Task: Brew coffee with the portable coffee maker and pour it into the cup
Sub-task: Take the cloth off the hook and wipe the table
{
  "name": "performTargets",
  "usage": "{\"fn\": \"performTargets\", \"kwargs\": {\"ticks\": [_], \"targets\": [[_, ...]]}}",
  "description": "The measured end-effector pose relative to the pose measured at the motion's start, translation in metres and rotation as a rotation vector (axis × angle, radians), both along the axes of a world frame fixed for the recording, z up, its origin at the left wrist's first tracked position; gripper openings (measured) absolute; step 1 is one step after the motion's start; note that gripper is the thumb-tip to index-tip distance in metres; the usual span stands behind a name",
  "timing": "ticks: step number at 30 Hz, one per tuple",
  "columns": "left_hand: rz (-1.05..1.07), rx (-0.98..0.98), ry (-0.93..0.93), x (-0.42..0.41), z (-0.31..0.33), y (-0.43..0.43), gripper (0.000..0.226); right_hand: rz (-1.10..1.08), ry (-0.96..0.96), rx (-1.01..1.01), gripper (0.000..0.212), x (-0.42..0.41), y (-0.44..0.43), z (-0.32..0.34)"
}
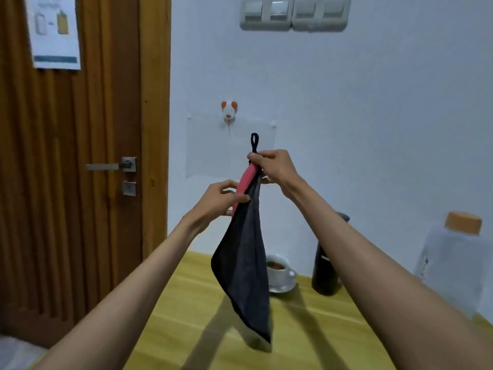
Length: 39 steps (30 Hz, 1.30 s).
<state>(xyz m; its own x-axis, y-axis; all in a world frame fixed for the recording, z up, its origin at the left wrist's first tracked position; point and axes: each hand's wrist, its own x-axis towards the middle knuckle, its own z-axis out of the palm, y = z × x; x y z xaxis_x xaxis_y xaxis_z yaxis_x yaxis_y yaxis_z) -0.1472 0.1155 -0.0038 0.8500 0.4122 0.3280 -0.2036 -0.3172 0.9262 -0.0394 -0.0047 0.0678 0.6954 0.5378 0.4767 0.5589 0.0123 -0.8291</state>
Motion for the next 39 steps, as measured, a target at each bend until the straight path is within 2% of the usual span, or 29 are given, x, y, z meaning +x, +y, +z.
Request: {"fn": "performTargets", "kwargs": {"ticks": [6,9,15,20,26,33,39], "targets": [[0.173,0.116,-0.035,0.014,0.029,0.032,0.050,-0.068,-0.018,0.075,0.010,0.022,0.043,0.026],[0.212,0.190,-0.089,0.029,0.035,0.047,0.043,-0.068,0.020,0.111,0.014,0.038,0.064,0.032],[0.385,0.268,-0.202,0.060,0.048,0.083,0.015,-0.019,0.072,0.110,0.021,0.069,0.102,0.048],[0.496,0.277,-0.241,0.082,0.051,0.109,0.013,0.029,0.109,0.076,0.022,0.092,0.137,0.056],[0.500,0.246,-0.253,0.105,0.055,0.122,0.013,-0.013,0.137,0.024,0.018,0.112,0.167,0.067],[0.404,0.185,-0.164,0.124,0.046,0.137,0.023,-0.138,0.141,-0.010,0.013,0.133,0.191,0.053],[0.369,0.077,-0.111,0.133,0.027,0.142,0.024,-0.147,0.026,-0.011,0.026,0.133,0.192,0.034]]}}
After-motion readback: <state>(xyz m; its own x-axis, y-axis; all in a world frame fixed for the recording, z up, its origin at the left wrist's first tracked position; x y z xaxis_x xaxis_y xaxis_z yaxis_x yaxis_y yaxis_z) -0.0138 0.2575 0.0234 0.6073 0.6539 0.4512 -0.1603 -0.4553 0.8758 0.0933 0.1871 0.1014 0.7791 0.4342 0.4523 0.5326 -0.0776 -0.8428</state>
